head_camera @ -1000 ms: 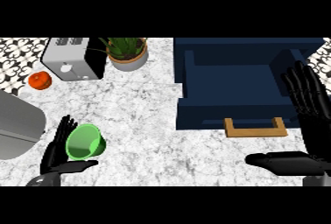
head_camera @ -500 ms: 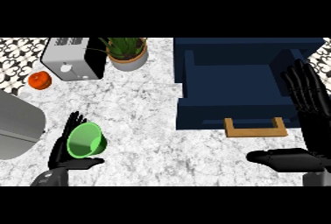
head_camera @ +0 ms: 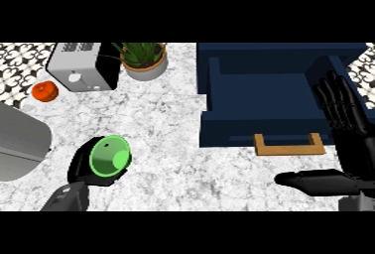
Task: Pick up the cup, place it into the drawer and close the drawer
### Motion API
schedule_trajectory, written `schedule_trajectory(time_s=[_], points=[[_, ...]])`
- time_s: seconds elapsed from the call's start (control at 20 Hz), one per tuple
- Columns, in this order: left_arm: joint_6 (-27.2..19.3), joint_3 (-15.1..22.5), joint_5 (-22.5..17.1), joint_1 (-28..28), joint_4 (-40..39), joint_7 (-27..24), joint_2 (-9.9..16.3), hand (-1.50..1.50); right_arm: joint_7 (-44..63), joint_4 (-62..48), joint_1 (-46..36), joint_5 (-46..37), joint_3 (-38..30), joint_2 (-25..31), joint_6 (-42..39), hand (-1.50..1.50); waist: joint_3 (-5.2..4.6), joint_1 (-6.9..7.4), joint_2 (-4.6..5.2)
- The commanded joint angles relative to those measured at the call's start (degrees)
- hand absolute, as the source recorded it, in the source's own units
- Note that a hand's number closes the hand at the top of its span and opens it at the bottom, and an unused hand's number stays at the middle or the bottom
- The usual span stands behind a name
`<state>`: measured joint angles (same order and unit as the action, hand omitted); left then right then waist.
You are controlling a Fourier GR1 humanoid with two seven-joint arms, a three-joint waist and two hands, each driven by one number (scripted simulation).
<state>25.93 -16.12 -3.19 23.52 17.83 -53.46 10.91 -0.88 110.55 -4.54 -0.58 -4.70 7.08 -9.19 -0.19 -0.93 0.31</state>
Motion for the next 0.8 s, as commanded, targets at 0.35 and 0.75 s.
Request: schedule_trajectory(time_s=[0.35, 0.75], points=[[-0.08, -6.37, -6.29, 2.68, -0.21, -9.22, -0.37, 1.50, -1.14, -0.82, -0.54, 0.55, -0.91, 1.00, -1.09, -1.50, -0.02, -0.46, 0.25], [0.62, -4.88, -6.29, 3.89, 5.74, -11.46, -1.60, 1.50, -0.18, -2.83, -2.86, 0.91, -3.18, 1.94, -0.41, -1.50, 0.09, 0.45, 0.00]])
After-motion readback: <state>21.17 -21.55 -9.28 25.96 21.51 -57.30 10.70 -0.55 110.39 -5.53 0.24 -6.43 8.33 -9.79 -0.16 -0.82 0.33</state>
